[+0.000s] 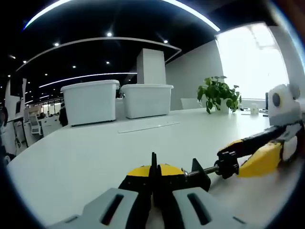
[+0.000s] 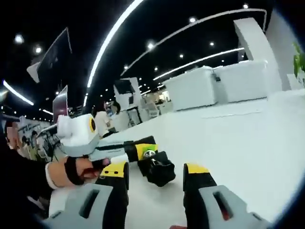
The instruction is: Clamp the fixed fixture on the desktop, loosen the retaining clip, secure it to the edge of the desk, and tighten the retaining clip.
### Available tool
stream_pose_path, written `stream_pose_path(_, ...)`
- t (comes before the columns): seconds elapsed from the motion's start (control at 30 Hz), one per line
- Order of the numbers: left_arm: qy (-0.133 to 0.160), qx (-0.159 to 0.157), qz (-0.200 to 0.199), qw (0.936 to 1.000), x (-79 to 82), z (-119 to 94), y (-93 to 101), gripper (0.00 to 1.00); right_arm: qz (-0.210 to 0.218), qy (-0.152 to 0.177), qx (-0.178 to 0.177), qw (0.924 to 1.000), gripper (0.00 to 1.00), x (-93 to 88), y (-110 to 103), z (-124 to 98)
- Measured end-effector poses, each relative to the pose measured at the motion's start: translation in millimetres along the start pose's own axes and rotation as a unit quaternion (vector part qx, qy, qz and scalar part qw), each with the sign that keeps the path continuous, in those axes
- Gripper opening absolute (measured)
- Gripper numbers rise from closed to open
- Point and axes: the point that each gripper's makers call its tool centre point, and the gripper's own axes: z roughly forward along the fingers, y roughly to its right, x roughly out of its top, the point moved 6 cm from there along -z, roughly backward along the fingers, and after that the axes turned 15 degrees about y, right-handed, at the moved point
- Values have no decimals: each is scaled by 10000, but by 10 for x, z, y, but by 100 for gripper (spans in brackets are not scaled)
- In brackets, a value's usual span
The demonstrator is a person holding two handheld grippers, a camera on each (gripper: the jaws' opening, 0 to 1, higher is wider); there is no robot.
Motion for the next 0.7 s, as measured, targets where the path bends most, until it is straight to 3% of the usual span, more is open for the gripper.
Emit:
stream_pose_path(0.13, 2, -40, 7, 10000, 1, 2, 12, 4, 278, 9, -195, 9994, 30, -1, 51, -17)
stream_pose_path(0.43, 4, -94, 4, 10000, 1, 3, 23, 4, 465, -101, -198, 9987, 19, -35, 27, 0)
stream_pose_path(0.53, 4, -94, -2, 10000, 1, 1, 22, 4, -7, -109, -188, 9998, 19, -25, 1, 1)
stream_pose_path(0.63, 12, -93, -10, 10000, 4, 1, 22, 4, -1114, -95, -62, 9937, 19, -28, -91, 0)
stream_pose_path(0.7, 14, -96, -14, 10000, 4, 1, 24, 4, -1231, -73, -58, 9923, 19, -38, -130, -13)
